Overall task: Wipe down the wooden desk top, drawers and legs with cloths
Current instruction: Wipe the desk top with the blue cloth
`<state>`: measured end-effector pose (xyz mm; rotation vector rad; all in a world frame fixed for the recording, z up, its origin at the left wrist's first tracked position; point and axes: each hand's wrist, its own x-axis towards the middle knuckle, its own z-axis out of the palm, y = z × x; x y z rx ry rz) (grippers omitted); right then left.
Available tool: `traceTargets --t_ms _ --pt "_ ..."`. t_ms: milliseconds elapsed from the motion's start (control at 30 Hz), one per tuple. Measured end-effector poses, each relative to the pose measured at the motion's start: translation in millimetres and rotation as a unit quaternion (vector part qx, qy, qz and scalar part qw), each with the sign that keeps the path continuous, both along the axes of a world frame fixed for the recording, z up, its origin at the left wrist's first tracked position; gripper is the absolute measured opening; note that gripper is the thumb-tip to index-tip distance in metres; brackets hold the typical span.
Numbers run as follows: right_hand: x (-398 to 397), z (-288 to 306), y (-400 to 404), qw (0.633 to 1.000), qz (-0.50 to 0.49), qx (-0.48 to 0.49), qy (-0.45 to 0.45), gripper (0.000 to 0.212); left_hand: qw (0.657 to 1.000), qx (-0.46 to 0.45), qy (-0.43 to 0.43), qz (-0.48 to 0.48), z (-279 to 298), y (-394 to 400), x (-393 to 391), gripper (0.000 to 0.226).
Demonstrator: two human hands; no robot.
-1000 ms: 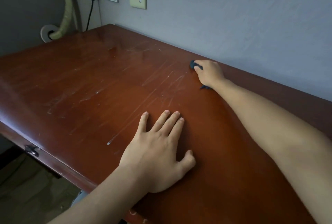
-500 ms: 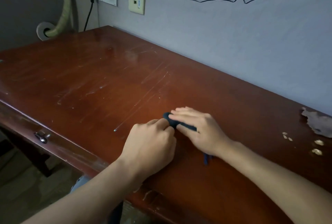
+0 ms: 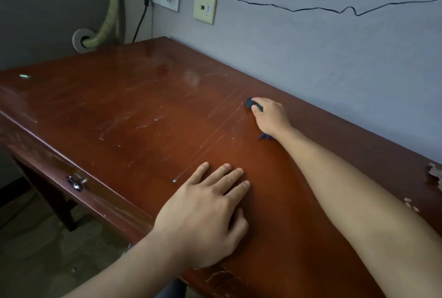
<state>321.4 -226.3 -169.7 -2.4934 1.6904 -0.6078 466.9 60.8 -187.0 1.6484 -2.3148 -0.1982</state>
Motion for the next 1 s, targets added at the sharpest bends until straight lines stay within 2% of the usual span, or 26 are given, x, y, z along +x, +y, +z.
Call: traceTargets --t_ms 200,367,533,633,700,800,900,1000 --pt "18.9 2.8 12.7 0.999 0.044 0.014 -0.003 0.038 0.995 -0.084 0.046 0.009 -10.6 5.6 3.4 0.051" --pt "8.3 -1.3 90.2 0.993 0.116 0.028 -0.026 0.037 0.989 -0.131 0.068 0.018 -11.8 13.6 2.9 0.039" --pt "-21.4 -14.2 182.4 0.967 0.246 0.024 -0.056 0.037 0.982 -0.166 0.090 0.029 -16.4 17.0 2.2 0.030" --pt "-40.5 -13.1 198.9 0.955 0.289 0.035 -0.057 0.040 0.976 -0.191 0.100 0.035 -18.6 16.5 0.6 0.026" --pt "-45.2 -13.9 182.2 0.962 0.268 0.024 -0.050 0.037 0.976 -0.195 0.096 0.029 -18.0 15.6 0.7 0.027" --pt "-42.0 -13.5 127.9 0.990 0.134 0.011 -0.042 0.035 0.979 -0.187 0.081 0.017 -16.1 12.2 1.4 0.029" --pt "-22.9 -7.9 79.2 1.000 0.016 0.009 -0.002 0.038 0.985 -0.164 0.056 0.004 -13.7 9.2 1.5 0.037" --pt "7.6 -2.3 68.9 1.000 0.007 0.004 0.021 0.041 0.988 -0.154 0.033 0.003 -11.6 7.1 2.5 0.044"
